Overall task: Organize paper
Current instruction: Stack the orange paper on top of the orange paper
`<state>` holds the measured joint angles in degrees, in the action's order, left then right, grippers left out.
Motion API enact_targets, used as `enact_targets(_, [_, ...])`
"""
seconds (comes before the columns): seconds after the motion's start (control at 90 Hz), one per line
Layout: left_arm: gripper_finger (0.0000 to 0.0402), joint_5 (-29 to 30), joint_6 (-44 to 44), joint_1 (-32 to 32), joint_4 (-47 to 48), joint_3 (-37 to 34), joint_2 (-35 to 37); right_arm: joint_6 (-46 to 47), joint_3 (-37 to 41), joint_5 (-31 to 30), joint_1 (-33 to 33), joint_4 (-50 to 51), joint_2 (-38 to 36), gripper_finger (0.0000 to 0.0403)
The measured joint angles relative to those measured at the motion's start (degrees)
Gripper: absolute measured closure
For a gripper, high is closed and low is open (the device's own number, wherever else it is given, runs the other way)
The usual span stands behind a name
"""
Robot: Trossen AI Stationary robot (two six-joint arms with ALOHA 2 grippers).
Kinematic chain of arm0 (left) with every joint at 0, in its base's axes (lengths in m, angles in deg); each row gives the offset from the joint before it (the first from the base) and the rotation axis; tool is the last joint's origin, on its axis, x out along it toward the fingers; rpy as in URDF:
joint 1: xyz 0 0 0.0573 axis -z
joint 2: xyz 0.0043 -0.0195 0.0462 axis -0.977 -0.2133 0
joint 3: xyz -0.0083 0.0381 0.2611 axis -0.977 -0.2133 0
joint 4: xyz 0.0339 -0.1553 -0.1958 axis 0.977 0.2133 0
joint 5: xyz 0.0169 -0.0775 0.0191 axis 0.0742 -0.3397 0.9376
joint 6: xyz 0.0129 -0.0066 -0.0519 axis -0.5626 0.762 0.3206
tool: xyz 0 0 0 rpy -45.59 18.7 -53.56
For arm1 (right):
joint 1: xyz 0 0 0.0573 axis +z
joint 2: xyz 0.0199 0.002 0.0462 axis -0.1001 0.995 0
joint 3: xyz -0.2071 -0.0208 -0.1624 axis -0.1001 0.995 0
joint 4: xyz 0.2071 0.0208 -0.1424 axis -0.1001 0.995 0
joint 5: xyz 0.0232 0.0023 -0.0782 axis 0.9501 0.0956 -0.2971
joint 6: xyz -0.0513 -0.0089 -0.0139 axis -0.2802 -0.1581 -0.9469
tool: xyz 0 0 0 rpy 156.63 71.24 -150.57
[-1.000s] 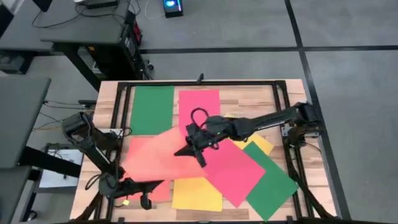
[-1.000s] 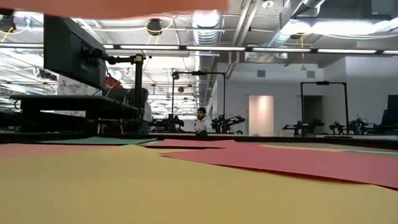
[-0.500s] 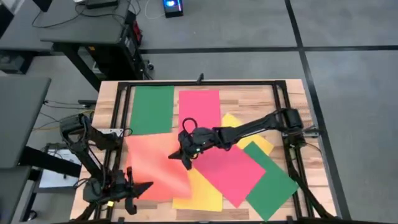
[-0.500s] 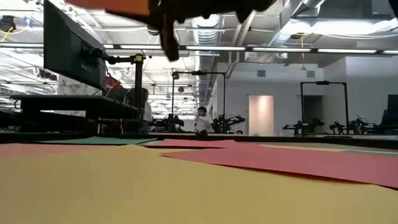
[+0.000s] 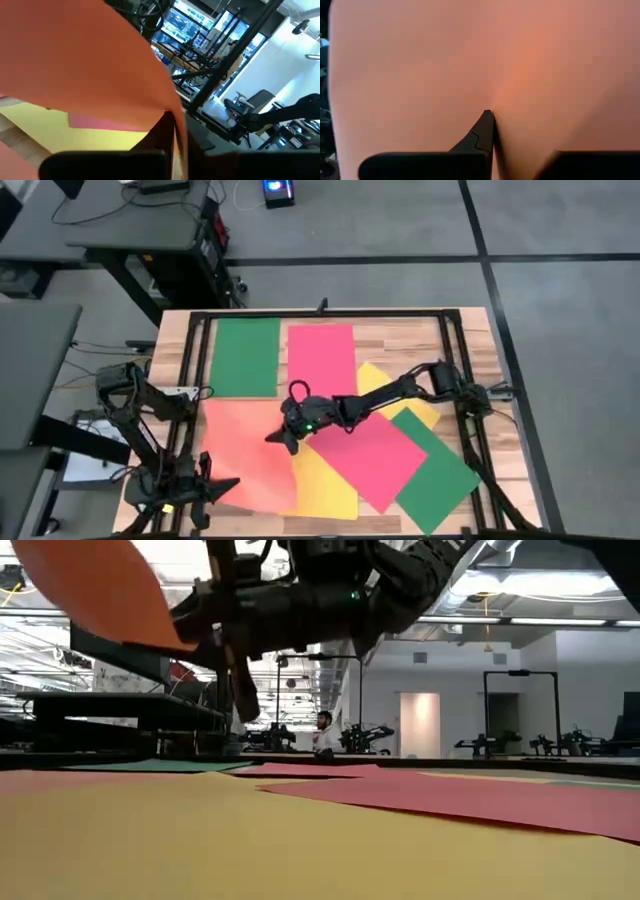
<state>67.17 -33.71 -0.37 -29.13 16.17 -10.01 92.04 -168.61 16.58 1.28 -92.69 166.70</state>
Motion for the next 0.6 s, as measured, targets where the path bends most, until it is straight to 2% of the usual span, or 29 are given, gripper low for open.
enact_targets(0.122, [0.0401, -1.2, 0.0, 0.27, -0.09, 0.02, -0.04, 0.17, 0.21, -1.24, -0.02, 0.74, 0.0, 0.0403])
enact_targets(0.367, [0.0401, -7.59, -2.83, 0.42, -3.67, -0.02, -0.28, 2.09, 0.3, -6.16, 0.0, 7.07, 0.0, 0.0403])
enact_targets(0.6, [0.0401, -8.7, -7.77, 0.36, -7.65, -0.04, -0.33, 3.99, 0.3, -8.69, -0.04, 7.25, 0.02, 0.0403])
